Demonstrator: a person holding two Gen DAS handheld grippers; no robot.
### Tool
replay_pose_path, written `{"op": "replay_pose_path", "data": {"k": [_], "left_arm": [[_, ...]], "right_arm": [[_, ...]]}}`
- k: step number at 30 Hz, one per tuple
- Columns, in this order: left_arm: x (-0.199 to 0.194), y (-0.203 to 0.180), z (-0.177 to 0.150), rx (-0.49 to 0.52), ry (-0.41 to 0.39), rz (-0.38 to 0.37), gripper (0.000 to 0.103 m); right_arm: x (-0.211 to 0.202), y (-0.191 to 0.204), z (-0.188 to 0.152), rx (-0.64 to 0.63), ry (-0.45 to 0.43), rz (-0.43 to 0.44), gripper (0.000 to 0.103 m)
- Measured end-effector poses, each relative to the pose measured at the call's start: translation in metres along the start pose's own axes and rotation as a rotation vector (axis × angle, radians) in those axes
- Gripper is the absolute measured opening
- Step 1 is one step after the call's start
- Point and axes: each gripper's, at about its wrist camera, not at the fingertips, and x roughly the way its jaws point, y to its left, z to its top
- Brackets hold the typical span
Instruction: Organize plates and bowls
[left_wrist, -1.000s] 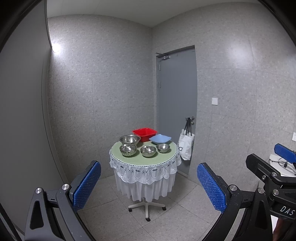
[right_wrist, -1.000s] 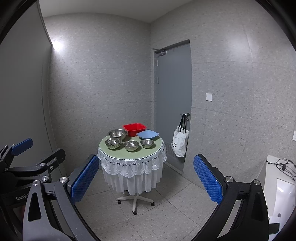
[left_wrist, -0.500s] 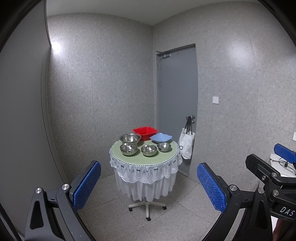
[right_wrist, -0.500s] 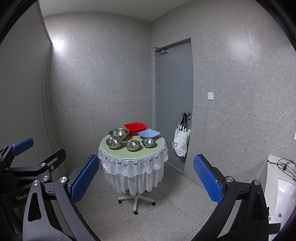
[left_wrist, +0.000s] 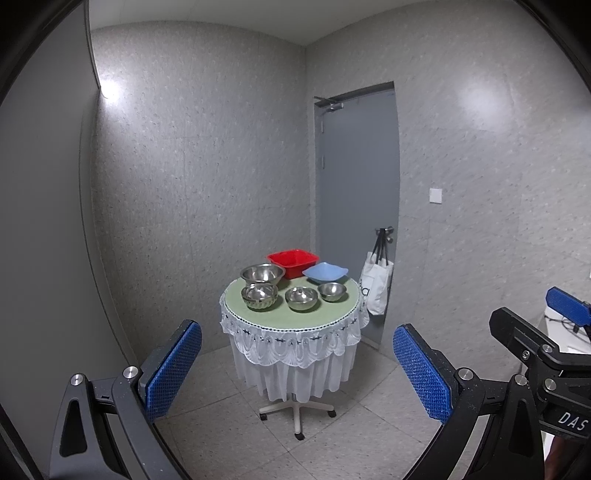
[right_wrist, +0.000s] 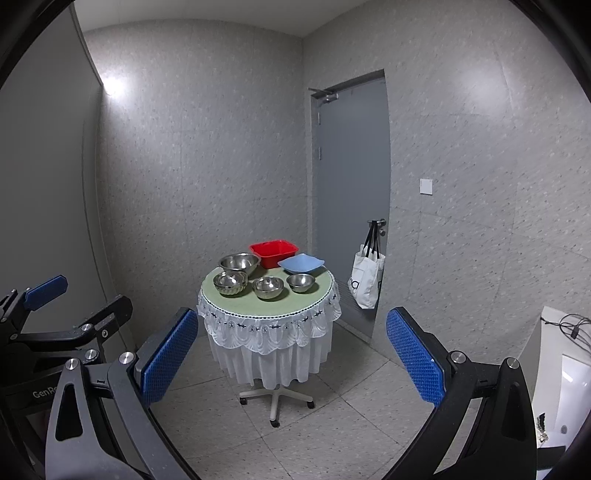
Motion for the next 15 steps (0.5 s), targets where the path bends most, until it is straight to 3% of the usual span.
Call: {"op": "replay_pose_path", "data": {"k": [15], "left_arm": [[0.111, 0.026, 0.033, 0.035, -0.001, -0.04, 0.102]], "right_arm": [[0.083, 0.013, 0.01, 0.052, 0.007, -0.034, 0.103]]}}
